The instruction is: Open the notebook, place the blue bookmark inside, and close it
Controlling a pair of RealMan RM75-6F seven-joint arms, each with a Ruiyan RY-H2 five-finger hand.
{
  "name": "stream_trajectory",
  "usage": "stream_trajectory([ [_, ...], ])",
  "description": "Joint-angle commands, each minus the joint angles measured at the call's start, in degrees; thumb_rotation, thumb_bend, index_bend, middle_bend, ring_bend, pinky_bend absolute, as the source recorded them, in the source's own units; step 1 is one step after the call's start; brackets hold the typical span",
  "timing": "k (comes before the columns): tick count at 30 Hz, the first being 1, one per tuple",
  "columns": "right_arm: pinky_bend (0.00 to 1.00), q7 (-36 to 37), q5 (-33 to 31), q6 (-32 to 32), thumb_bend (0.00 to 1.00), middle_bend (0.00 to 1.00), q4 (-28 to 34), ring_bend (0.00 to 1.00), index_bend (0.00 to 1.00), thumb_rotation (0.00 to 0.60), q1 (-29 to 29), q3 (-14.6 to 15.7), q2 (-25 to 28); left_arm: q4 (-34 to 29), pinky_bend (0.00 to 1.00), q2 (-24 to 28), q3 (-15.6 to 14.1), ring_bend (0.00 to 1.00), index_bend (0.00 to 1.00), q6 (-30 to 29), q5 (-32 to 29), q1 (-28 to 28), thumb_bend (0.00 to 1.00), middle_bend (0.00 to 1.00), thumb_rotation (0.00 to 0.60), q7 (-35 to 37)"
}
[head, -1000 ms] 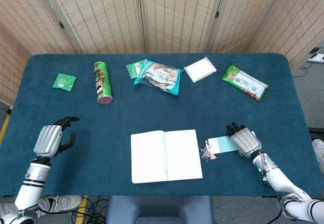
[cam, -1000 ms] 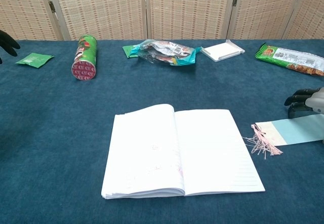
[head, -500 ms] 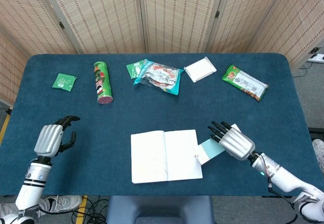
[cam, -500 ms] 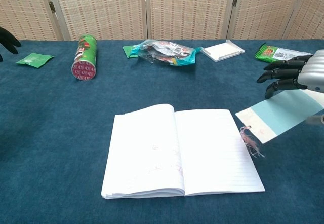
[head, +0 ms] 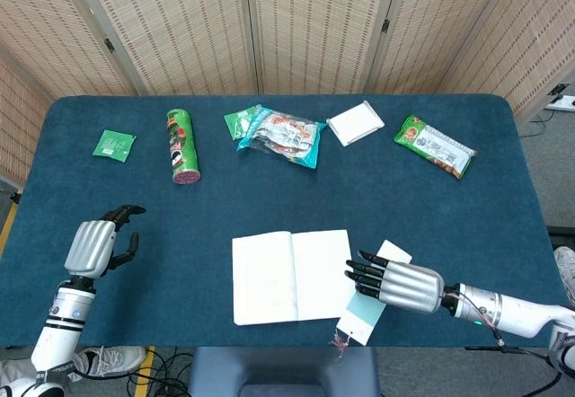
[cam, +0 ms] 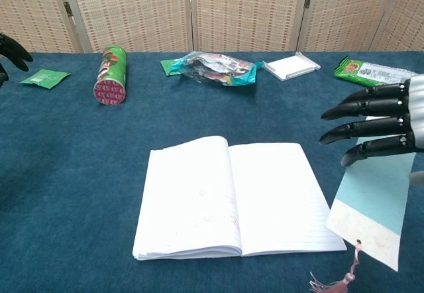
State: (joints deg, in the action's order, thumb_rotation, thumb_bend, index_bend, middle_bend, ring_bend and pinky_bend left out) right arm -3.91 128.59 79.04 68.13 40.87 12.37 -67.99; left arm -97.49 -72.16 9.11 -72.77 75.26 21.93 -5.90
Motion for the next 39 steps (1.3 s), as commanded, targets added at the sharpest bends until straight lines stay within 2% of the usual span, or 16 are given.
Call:
stream_trajectory([
  [1, 0.17, 0.9, 1.8, -1.4, 0.16, 0.15, -2.1, 0.05, 0.38, 0.6, 2.9, -0.1, -1.8, -0.1, 0.67, -0.1, 0.0, 0.38, 0.29, 0.0, 0.0, 0.0, 0.58, 0.33, 0.6, -0.1],
  [11, 0.11, 4.1, 5.9, -2.6, 0.16, 0.16, -11.1, 0.05, 0.39, 0.6, 9.2, 0.8, -9.1, 0.2, 0.67, 0.7, -0.2, 0.38, 0.29, -0.4, -0.5, -0.7, 0.58, 0.32, 0.6, 0.4],
  [19, 0.0, 6.8, 6.5, -2.6, 0.16, 0.16, -20.5, 0.03, 0.39, 0.6, 12.8, 1.7, -16.4, 0.2, 0.67, 0.7, -0.4, 0.38, 0.29, -0.5, -0.5, -0.8, 0.58, 0.32, 0.6, 0.4],
  [31, 0.0, 11.1, 4.5, -0.3, 0.16, 0.15, -33.2, 0.0, 0.4, 0.6, 16.4, 2.9, -24.5, 0.2, 0.67, 1.4, -0.3, 0.38, 0.29, -0.6, -1.1, -1.2, 0.58, 0.32, 0.6, 0.3],
  [39, 0.0, 12.3, 1.6, 0.9, 0.16, 0.08, -38.1, 0.0, 0.4, 0.6, 17.3, 2.9, -28.0, 0.5, 0.67, 1.3, -0.4, 0.38, 0.29, -0.6, -1.4, -1.4, 0.58, 0.32, 0.6, 0.4],
])
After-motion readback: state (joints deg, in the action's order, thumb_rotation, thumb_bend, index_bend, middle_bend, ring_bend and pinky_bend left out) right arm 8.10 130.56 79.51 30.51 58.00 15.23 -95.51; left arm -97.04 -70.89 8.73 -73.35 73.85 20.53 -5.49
